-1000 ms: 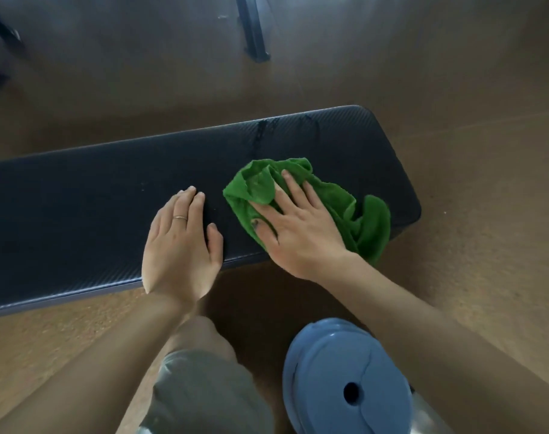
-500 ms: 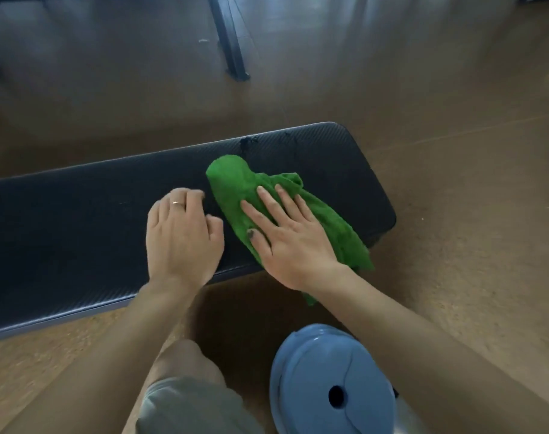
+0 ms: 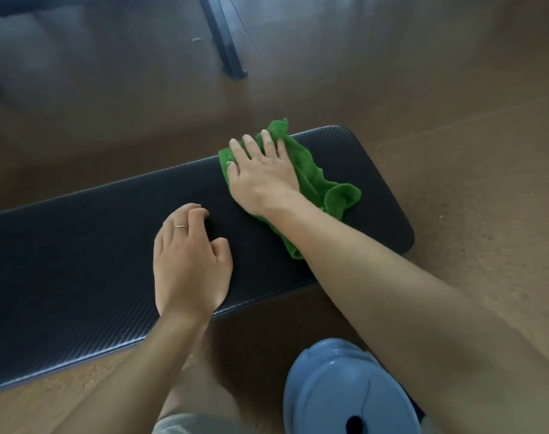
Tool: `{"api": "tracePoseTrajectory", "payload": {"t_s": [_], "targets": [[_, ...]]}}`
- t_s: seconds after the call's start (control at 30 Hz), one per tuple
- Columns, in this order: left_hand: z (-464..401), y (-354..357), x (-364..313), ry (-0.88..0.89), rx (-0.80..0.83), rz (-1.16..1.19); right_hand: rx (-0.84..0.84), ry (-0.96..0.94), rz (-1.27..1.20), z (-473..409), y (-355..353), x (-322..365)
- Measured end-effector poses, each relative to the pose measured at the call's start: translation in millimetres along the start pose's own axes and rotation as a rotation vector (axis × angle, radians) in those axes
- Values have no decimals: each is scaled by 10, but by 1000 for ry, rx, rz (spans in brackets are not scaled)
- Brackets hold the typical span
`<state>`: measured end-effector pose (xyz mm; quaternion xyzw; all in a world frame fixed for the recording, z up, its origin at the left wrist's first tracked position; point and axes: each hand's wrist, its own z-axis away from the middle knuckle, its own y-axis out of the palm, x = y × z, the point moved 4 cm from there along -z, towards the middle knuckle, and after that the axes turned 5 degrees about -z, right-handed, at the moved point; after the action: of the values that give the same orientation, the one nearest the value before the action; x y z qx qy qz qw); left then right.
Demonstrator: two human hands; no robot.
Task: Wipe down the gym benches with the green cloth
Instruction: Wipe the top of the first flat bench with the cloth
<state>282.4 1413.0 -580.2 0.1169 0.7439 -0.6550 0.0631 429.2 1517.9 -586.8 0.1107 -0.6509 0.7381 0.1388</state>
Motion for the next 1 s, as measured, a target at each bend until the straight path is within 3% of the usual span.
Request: {"api": "tracePoseTrajectory", "payload": {"t_s": [0.2, 0.43, 0.57, 0.7, 0.8, 1.0], "targets": [[-1, -19, 16, -15, 5, 16, 49, -182, 0, 127, -44, -40], [3, -15, 7, -13, -12, 19, -20, 193, 32, -17, -475, -1395], [8, -22, -4, -7, -28, 15, -47, 214, 57, 371, -286, -926], [19, -23, -14, -3, -32, 18, -9, -51, 22, 979, 13, -252], [21, -28, -13, -2, -33, 25, 38, -113, 26, 972, -49, -426], [10, -11, 0, -7, -34, 31, -47, 162, 63, 507, -351, -1150]]}}
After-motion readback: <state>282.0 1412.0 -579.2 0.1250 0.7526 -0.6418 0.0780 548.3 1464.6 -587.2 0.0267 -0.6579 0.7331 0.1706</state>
